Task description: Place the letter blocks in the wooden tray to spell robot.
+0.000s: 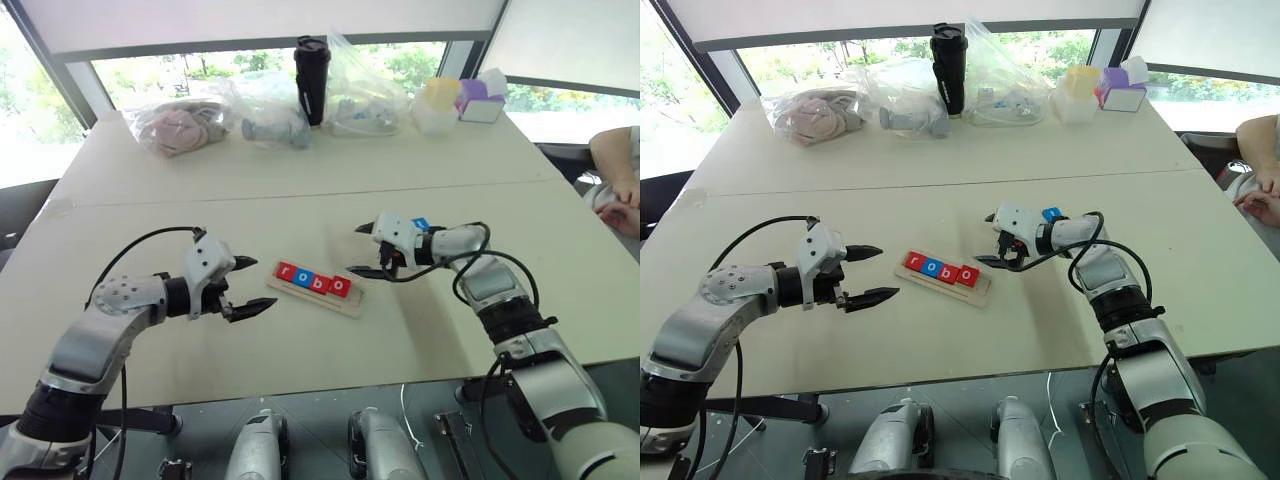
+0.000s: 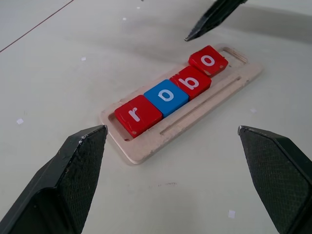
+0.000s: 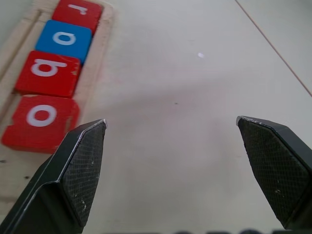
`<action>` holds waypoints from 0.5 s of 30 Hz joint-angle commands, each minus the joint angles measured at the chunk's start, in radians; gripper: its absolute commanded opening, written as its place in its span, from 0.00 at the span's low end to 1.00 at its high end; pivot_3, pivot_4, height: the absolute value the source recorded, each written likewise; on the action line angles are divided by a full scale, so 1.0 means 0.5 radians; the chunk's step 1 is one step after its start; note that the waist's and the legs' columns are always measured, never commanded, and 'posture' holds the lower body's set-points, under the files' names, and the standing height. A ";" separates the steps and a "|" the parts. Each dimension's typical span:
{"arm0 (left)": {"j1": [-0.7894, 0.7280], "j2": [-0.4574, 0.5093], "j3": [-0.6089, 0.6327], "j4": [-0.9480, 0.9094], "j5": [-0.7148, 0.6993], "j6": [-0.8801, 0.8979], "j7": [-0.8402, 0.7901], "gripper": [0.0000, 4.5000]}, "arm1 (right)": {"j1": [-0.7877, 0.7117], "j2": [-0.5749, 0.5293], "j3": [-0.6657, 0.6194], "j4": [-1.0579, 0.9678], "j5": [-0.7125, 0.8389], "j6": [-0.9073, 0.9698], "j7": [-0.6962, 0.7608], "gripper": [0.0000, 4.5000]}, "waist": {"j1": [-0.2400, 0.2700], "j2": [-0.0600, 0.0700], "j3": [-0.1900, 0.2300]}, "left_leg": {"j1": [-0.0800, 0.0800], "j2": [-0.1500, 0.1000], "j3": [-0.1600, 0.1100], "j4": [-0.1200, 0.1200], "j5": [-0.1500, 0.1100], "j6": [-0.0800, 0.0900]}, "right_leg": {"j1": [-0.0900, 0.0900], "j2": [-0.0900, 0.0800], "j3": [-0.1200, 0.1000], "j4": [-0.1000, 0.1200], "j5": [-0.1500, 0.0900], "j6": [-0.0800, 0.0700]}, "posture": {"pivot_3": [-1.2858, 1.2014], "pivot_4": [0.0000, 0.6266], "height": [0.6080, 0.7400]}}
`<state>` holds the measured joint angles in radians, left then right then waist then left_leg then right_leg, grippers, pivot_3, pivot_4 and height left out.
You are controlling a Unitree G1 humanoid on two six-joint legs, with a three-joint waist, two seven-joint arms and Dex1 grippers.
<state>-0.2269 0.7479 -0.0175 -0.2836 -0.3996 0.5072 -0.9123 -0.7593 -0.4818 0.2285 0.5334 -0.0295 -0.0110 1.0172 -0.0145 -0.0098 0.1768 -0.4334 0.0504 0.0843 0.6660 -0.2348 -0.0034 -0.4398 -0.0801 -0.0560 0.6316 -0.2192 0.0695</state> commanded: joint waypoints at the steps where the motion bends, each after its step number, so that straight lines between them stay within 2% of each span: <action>1: 0.006 0.002 0.026 -0.048 0.005 -0.025 0.004 1.00 | -0.039 0.009 -0.010 0.041 -0.014 -0.079 -0.007 0.98 | 0.001 0.000 0.000 | 0.000 0.000 0.000 0.000 0.000 0.000 | 0.000 0.000 0.000 0.000 0.000 0.000 | 0.52 0.24 1.00; 15: 0.018 0.001 0.031 -0.045 0.010 -0.035 0.009 1.00 | 0.063 0.090 0.031 -0.080 0.020 -0.034 0.070 0.98 | 0.001 0.000 0.000 | 0.000 0.000 0.000 0.000 0.000 0.000 | 0.000 0.000 0.000 0.000 0.000 0.001 | 0.52 0.24 1.00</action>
<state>-0.2126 0.7464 -0.0174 -0.2836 -0.3994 0.5070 -0.9110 -0.7266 -0.4426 0.2492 0.5384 -0.0347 -0.0281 1.0481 -0.0140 -0.0098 0.1768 -0.4333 0.0504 0.0842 0.6659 -0.2348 -0.0034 -0.4397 -0.0801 -0.0559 0.6316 -0.2191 0.0698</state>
